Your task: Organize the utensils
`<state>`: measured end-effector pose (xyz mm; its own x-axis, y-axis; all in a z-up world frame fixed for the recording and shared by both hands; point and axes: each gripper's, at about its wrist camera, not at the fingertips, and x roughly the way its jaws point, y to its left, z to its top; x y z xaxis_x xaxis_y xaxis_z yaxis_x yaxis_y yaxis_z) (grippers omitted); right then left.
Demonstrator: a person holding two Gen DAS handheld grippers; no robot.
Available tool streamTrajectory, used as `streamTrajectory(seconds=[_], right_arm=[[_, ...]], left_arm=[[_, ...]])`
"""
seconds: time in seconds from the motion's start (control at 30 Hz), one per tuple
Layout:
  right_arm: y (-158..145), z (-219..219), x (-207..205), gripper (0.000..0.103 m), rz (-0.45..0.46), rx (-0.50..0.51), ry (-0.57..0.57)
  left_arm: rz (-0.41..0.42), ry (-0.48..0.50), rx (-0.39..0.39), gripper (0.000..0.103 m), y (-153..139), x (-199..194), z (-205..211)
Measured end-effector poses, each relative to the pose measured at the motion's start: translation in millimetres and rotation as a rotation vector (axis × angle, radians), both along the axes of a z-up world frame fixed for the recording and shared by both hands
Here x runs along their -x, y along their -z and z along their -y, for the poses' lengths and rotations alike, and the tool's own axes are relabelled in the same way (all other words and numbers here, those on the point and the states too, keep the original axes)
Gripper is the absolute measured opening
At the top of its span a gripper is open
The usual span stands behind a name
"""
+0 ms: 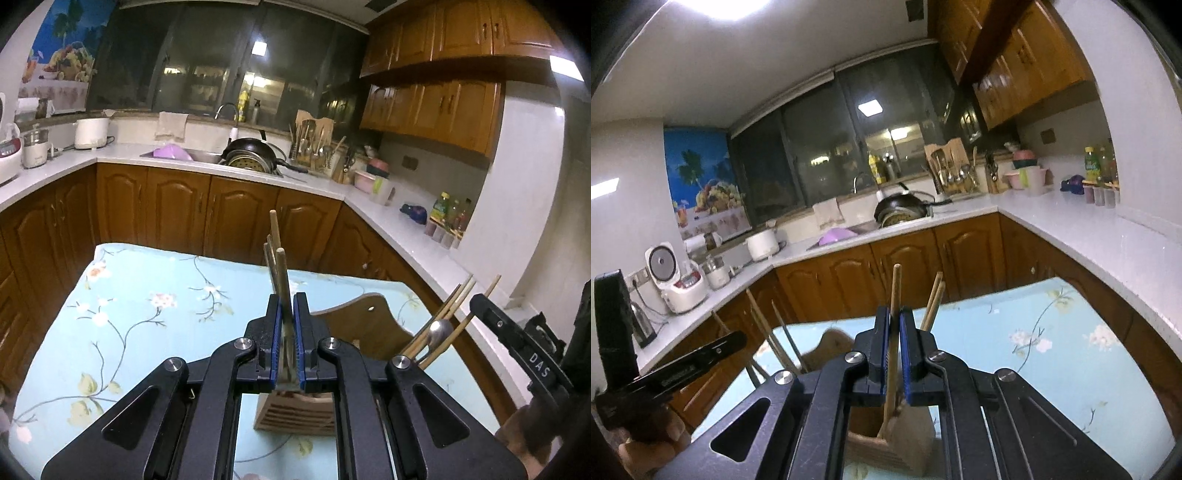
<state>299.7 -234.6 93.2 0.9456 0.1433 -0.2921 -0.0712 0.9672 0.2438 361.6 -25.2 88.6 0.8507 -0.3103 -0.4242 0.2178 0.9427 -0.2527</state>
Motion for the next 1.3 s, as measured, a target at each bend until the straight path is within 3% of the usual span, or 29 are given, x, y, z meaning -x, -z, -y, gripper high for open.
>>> streamTrajectory(seconds=[0.4, 0.43, 0.47, 0.5, 0.53, 0.57, 0.7, 0.8, 0.83, 0.87, 0.93, 1.3], right_arm=[[-4.3, -0.1, -5.4, 0.009, -0.021, 0.000, -0.002], [-4.0, 0.5, -6.2, 0.011, -0.024, -0.002, -0.003], [-4.7, 1.0, -5.8, 0.013, -0.024, -0.004, -0.001], [-5.2, 1.6, -4.6, 0.016, -0.022, -0.009, -0.001], [-5.4, 3.7, -5.2, 0.026, -0.018, -0.013, -0.002], [-5.8, 4.3, -3.1, 0.037, -0.007, -0.015, -0.001], [-15.0, 7.7, 9.1, 0.046, 0.037, -0.026, 0.005], [-21.5, 11.2, 18.9, 0.061, 0.053, -0.045, 0.008], [-22.4, 11.7, 21.7, 0.070, 0.055, -0.049, 0.004], [-22.4, 12.6, 26.1, 0.081, 0.058, -0.054, -0.002], [-20.0, 13.9, 36.3, 0.088, 0.067, -0.062, -0.010], [29.1, 5.5, 94.8, 0.094, -0.030, -0.055, -0.044]], left_arm=[[-0.032, 0.000, -0.007, 0.008, -1.9, -2.2, -0.3], [-0.044, -0.001, -0.004, 0.015, -1.1, -3.9, -1.8], [-0.049, -0.003, 0.002, 0.031, -1.1, -5.0, -3.2], [-0.046, -0.012, 0.008, 0.040, -1.4, -3.6, -5.5], [-0.039, -0.022, 0.010, 0.051, -1.8, -1.6, -7.6], [-0.029, -0.031, 0.012, 0.052, -2.9, 1.1, -10.1], [-0.034, -0.038, 0.021, 0.055, -5.8, 9.0, -17.6], [-0.028, -0.052, 0.013, 0.070, -6.8, 20.3, -22.9], [-0.020, -0.060, 0.011, 0.076, -6.8, 25.8, -24.4], [-0.016, -0.068, 0.007, 0.078, -5.5, 32.7, -27.1], [-0.019, -0.071, 0.003, 0.080, -2.0, 43.4, -31.5], [-0.064, -0.101, -0.028, 0.081, 29.5, 117.9, -51.1]])
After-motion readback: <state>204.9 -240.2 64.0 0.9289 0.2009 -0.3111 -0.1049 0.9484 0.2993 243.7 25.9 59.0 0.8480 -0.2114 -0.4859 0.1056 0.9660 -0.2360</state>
